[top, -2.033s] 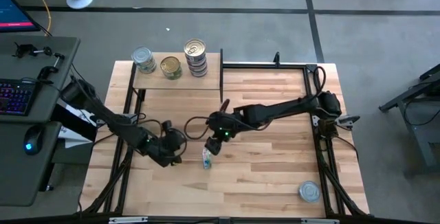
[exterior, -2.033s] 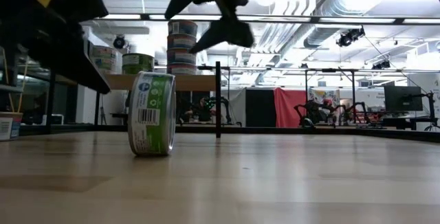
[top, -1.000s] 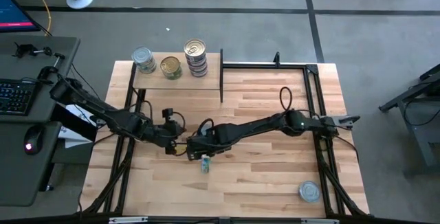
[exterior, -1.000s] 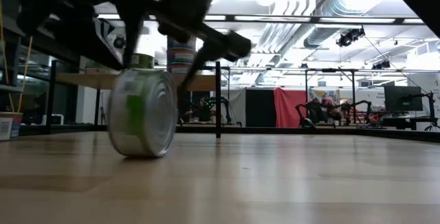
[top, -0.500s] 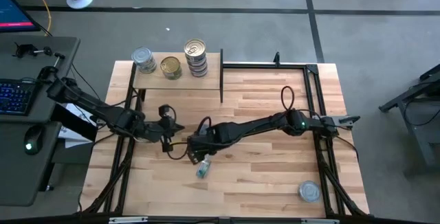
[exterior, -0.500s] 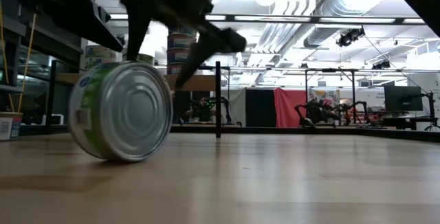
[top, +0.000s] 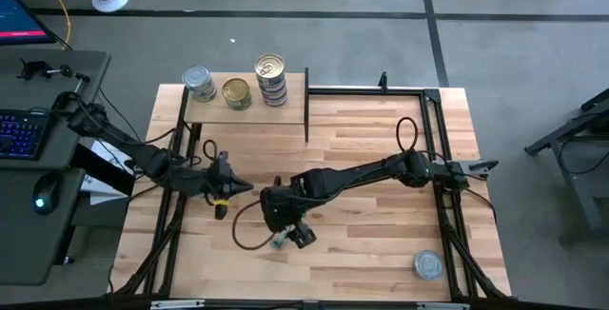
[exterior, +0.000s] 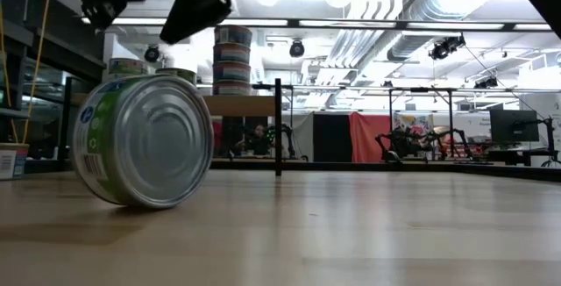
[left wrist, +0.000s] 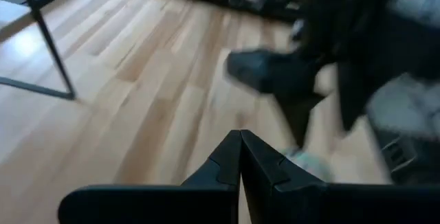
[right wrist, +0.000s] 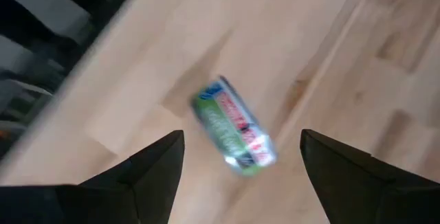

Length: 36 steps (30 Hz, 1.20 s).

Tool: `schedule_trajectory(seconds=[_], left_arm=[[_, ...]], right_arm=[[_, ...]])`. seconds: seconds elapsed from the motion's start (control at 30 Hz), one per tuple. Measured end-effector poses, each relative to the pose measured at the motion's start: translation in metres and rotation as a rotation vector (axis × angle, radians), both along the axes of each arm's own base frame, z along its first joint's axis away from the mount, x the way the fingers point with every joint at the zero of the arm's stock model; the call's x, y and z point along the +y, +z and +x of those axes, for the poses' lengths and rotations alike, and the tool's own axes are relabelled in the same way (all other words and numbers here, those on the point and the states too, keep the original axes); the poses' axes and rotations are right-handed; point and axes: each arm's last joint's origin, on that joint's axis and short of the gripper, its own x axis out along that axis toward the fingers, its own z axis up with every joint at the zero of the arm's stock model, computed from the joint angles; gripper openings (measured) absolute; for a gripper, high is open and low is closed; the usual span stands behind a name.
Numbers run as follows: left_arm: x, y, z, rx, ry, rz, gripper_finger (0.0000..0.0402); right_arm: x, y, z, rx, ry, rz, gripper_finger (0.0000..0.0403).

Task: Stack canned seafood by type on shelf
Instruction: Stack the green-white tuna can on top of the green-white tuna cans on the shelf

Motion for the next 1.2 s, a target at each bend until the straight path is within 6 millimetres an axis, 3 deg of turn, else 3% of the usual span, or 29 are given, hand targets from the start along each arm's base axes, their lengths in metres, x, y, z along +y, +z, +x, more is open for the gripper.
schedule_trajectory(seconds=[0.1, 0.33, 0.57, 0.9, 1.03, 1.2], left_arm=[[-0.006, 0.006, 0.002, -0.081, 0.046, -0.079, 0.0], [-0.023, 0.025, 0.012, -0.344, 0.158, -0.221, 0.0], [-0.038, 0.049, 0.008, -0.557, 0.147, -0.204, 0.0], [-0.032, 0.066, -0.007, -0.63, 0.169, -0.114, 0.0], [-0.027, 0.075, -0.016, -0.667, 0.164, -0.114, 0.0], [-0.014, 0.093, -0.034, -0.762, 0.169, -0.122, 0.0]], right_arm=[[0.001, -0.001, 0.0, -0.043, 0.069, -0.099, 0.0281], [0.002, -0.014, -0.001, -0.03, 0.162, -0.123, 0.0282], [0.008, -0.036, -0.001, -0.054, 0.283, -0.191, 0.0282], [0.006, -0.06, -0.001, -0.046, 0.262, -0.24, 0.0275], [0.005, -0.07, -0.003, -0.022, 0.263, -0.248, 0.0252], [0.006, -0.069, 0.001, -0.065, 0.256, -0.244, 0.0203]])
